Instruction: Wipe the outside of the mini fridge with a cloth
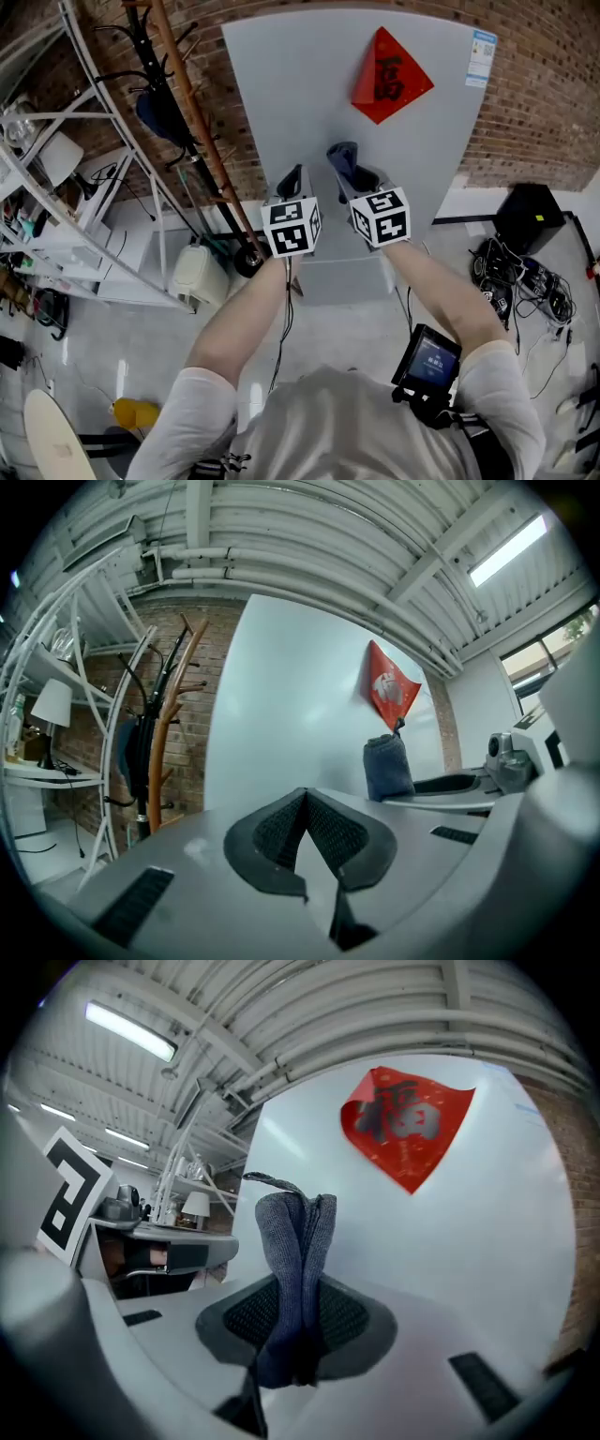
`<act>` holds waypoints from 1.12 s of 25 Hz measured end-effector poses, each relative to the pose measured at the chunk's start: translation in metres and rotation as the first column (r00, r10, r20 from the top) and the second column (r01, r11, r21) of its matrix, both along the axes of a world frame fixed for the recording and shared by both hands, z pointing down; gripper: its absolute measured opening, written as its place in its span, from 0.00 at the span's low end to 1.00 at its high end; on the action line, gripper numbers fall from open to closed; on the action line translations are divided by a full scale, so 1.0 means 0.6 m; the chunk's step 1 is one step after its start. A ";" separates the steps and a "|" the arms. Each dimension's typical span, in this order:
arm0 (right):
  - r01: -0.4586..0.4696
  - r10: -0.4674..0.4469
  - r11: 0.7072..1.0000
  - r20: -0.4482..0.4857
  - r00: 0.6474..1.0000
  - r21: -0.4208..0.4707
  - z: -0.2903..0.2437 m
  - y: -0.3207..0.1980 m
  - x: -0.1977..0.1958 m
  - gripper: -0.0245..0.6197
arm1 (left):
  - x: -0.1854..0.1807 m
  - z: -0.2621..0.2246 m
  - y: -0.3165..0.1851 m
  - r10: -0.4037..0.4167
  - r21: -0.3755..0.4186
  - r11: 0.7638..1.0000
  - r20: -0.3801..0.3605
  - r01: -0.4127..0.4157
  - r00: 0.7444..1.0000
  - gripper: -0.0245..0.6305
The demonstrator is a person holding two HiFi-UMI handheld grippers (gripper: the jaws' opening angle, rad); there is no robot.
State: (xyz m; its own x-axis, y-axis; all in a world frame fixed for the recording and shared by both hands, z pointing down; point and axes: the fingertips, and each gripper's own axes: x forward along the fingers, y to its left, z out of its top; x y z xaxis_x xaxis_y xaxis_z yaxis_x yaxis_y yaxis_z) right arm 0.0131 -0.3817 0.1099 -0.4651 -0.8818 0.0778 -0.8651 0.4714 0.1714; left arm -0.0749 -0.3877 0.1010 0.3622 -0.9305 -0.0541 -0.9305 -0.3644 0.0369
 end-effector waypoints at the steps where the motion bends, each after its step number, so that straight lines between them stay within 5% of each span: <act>1: 0.018 -0.018 1.000 -0.008 1.000 -0.010 0.012 -0.001 -0.029 0.20 | -0.022 0.007 0.002 -0.015 -0.003 1.000 0.002 0.015 1.000 0.04; 12: 0.054 -0.056 0.997 -0.031 0.998 -0.049 0.091 -0.039 -0.239 0.20 | -0.205 0.074 0.004 -0.112 -0.065 0.991 0.017 0.113 0.994 0.04; 19: -0.007 0.006 1.000 -0.050 0.999 -0.027 0.105 -0.063 -0.255 0.20 | -0.226 0.098 -0.012 -0.073 -0.089 0.993 0.016 0.074 0.997 0.04; 28: -0.055 0.054 0.998 -0.057 0.997 -0.010 0.101 -0.058 -0.201 0.20 | -0.173 0.100 -0.020 0.002 -0.092 0.996 -0.013 -0.003 1.000 0.04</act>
